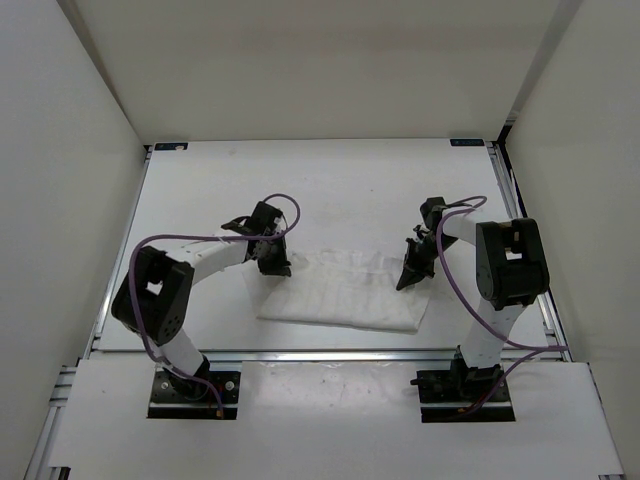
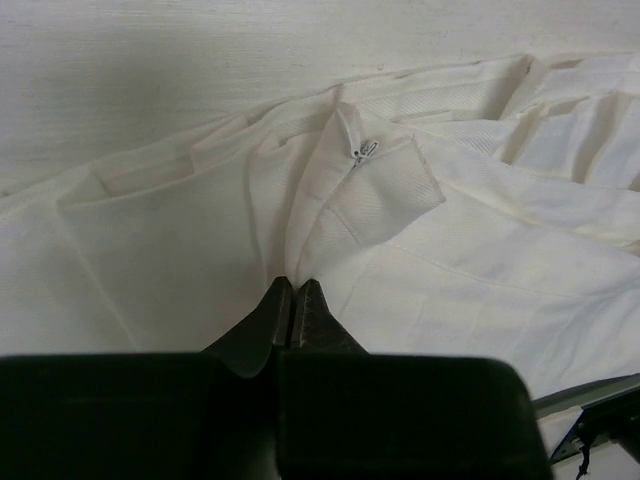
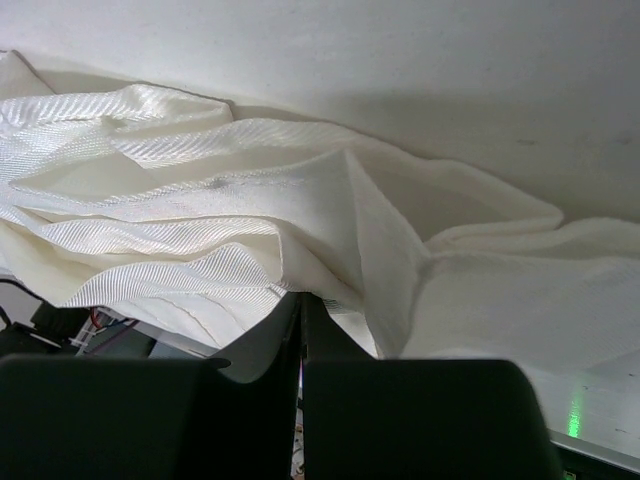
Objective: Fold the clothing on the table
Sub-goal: Fold the skirt
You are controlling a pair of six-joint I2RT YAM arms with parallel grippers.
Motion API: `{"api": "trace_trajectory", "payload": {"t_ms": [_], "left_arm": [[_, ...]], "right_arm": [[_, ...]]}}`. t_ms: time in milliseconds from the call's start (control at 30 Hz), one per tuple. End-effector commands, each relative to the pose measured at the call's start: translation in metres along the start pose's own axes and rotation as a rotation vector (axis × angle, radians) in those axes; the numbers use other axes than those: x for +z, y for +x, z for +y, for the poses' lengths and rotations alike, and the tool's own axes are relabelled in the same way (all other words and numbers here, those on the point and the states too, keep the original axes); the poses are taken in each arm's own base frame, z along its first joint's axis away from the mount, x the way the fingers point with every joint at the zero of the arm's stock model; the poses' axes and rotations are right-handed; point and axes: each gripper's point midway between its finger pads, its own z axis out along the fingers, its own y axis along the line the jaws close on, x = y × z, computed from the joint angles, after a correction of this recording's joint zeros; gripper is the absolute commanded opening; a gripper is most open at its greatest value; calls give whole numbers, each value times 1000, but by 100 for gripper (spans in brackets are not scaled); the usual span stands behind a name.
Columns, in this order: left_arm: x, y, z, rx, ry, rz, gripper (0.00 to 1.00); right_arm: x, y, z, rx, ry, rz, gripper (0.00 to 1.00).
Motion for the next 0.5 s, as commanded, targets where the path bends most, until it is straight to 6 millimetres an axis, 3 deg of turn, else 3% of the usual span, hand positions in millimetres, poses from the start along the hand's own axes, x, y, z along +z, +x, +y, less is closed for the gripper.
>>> {"api": "trace_trajectory", "payload": {"t_ms": [0, 167, 267, 467], "left_arm": [[-36, -25, -9, -12, 15, -124, 0], [-75, -37, -6, -77, 22, -240, 0], [-80, -31, 8, -103, 5, -240, 0], [-59, -3, 35, -112, -90, -167, 0]], "right_arm": [[1, -10, -13, -42, 60, -55, 0], [6, -9, -15, -30, 70, -40, 0], [8, -10, -15, -34, 71, -38, 0], [5, -14, -14, -36, 76, -46, 0]]}}
